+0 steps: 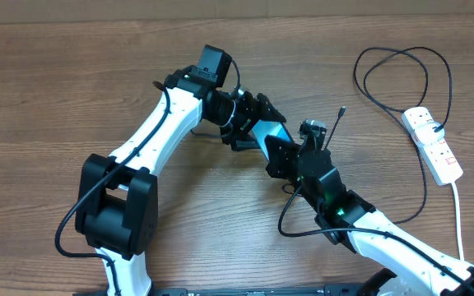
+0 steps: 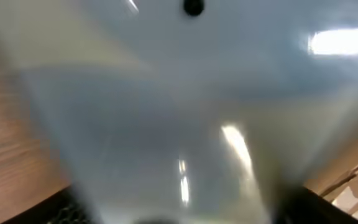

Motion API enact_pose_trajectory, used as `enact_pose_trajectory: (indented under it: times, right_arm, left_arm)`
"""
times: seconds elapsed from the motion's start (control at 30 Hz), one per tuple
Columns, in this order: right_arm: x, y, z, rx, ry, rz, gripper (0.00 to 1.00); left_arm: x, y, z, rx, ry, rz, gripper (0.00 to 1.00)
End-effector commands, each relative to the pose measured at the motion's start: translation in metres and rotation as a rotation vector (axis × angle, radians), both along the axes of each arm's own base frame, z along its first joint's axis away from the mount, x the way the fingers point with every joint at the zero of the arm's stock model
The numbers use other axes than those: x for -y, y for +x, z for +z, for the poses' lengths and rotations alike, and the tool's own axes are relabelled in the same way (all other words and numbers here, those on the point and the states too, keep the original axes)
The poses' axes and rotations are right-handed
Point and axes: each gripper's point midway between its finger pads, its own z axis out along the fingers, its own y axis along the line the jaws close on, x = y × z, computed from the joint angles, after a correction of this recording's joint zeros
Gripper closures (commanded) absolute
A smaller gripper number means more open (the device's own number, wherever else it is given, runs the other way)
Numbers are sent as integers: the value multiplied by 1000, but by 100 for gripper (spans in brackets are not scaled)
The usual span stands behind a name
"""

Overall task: Plug charger to phone and switch on socket
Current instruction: 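Grasp the phone's edge with the right gripper beside the left gripper, then open the left gripper and pull it back, right gripper holding phone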

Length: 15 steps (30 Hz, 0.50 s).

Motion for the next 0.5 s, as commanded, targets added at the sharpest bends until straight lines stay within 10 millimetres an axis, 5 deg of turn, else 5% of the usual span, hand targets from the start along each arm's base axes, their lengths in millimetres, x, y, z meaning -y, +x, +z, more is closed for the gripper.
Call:
enact_pose_trajectory:
  times: [0.0, 0.13, 0.47]
  right_arm:
    - [-28, -11, 22, -21, 136, 98, 96]
    - [-37, -20, 22, -108, 239, 123, 96]
    - [-39, -31, 15, -385, 478, 123, 96]
  left_arm:
    - [8, -3, 8, 4, -42, -30, 14]
    - [-8, 7, 8, 59, -58, -36, 0]
    - [-96, 33, 29, 214, -21, 33, 0]
